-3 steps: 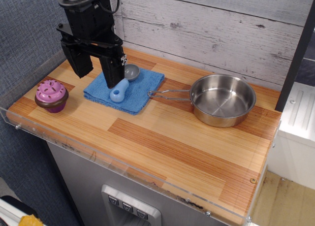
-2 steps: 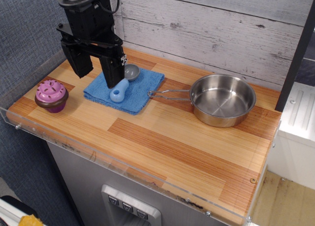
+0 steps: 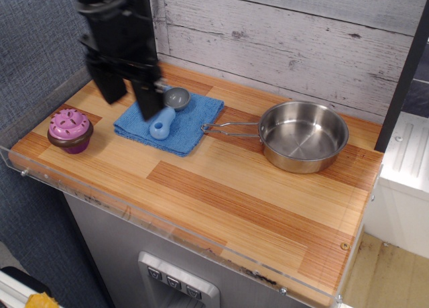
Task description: Pick cup cake and drop it on the vessel
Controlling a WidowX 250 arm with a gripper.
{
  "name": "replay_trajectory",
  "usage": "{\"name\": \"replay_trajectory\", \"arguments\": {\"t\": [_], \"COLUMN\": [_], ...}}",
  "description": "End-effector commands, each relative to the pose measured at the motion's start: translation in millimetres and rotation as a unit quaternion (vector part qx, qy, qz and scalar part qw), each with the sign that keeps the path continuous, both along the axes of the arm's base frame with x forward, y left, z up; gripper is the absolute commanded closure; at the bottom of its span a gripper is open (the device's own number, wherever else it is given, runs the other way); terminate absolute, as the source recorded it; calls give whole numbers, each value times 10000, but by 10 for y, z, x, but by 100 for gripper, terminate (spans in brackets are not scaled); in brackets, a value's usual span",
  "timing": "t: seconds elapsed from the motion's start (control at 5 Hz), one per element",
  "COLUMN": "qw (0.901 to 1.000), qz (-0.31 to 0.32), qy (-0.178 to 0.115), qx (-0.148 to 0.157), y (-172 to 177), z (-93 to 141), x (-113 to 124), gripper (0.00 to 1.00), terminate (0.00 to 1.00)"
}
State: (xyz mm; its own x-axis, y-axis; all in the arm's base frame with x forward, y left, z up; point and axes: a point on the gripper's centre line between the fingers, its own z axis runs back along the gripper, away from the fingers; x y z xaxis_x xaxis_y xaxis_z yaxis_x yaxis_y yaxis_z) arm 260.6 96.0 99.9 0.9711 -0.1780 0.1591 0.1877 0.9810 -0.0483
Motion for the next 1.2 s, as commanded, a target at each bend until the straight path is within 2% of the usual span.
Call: {"name": "replay_trajectory", "arguments": {"t": [0.0, 0.2, 0.4, 0.6, 1.0], "qw": [9967, 9956, 9961, 9960, 9950], "qz": [165, 432, 606, 545, 428], "qy": [-687, -613, -208, 131, 464], "qx": [397, 567, 611, 696, 777], "y": [504, 706, 866, 864, 828], "z": [419, 362, 109, -102, -333], "x": [-66, -80, -44, -63, -167], "gripper": [0, 0, 0, 0, 0], "terminate": [0, 0, 0, 0, 0]}}
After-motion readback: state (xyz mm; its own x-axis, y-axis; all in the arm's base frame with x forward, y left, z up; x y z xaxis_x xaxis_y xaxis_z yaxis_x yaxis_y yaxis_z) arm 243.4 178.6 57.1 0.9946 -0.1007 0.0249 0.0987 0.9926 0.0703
